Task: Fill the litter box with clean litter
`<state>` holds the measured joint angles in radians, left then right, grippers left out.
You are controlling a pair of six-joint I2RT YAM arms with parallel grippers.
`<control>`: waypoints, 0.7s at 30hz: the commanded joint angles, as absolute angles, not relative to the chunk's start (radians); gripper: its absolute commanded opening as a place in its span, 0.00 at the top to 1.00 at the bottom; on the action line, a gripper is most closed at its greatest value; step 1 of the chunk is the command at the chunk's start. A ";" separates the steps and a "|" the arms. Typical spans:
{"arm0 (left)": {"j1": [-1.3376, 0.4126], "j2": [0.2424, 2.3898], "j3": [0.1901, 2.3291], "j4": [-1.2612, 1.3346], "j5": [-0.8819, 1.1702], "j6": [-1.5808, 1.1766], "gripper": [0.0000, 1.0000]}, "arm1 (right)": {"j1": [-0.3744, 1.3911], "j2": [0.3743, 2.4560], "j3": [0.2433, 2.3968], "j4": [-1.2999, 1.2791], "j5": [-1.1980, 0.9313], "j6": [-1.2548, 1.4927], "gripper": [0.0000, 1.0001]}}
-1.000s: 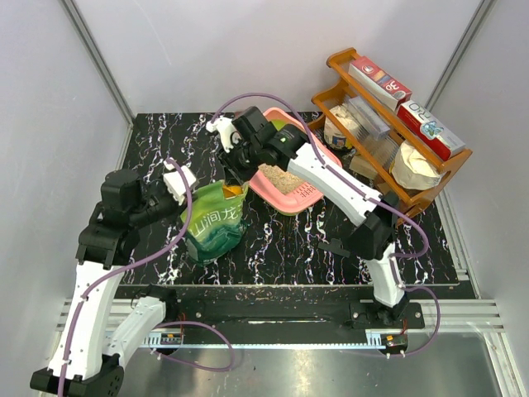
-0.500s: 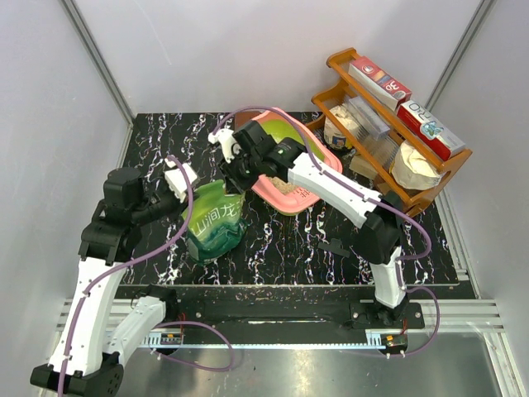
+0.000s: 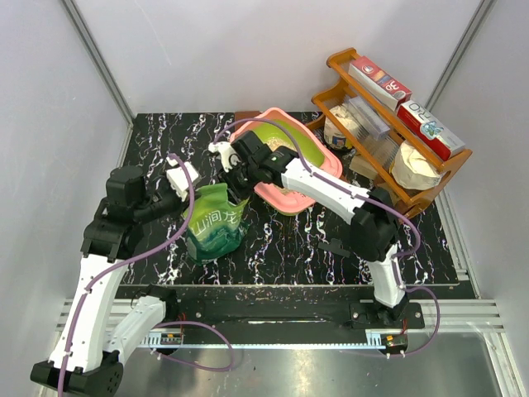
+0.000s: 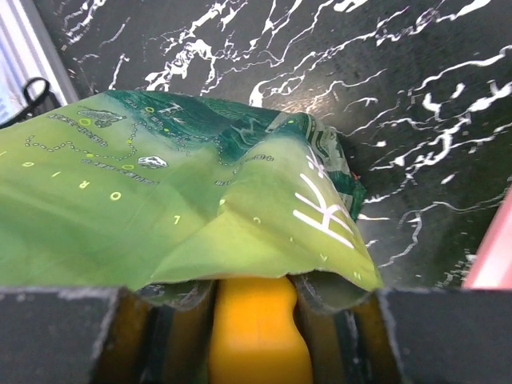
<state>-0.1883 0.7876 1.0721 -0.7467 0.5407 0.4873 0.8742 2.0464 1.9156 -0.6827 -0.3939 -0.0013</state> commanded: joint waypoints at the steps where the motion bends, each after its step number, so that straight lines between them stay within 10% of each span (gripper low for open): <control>1: -0.186 0.790 1.104 -0.623 0.558 0.483 1.00 | 0.859 2.112 1.852 -0.704 -0.607 0.153 1.00; 21: -0.187 0.830 1.170 -0.850 0.476 0.606 1.00 | 0.540 2.097 1.528 0.414 -1.078 1.186 1.00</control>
<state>-0.1894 0.8356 1.1065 -0.7963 0.5186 0.5507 0.6128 2.1075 1.5730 0.0978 -1.0531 0.8955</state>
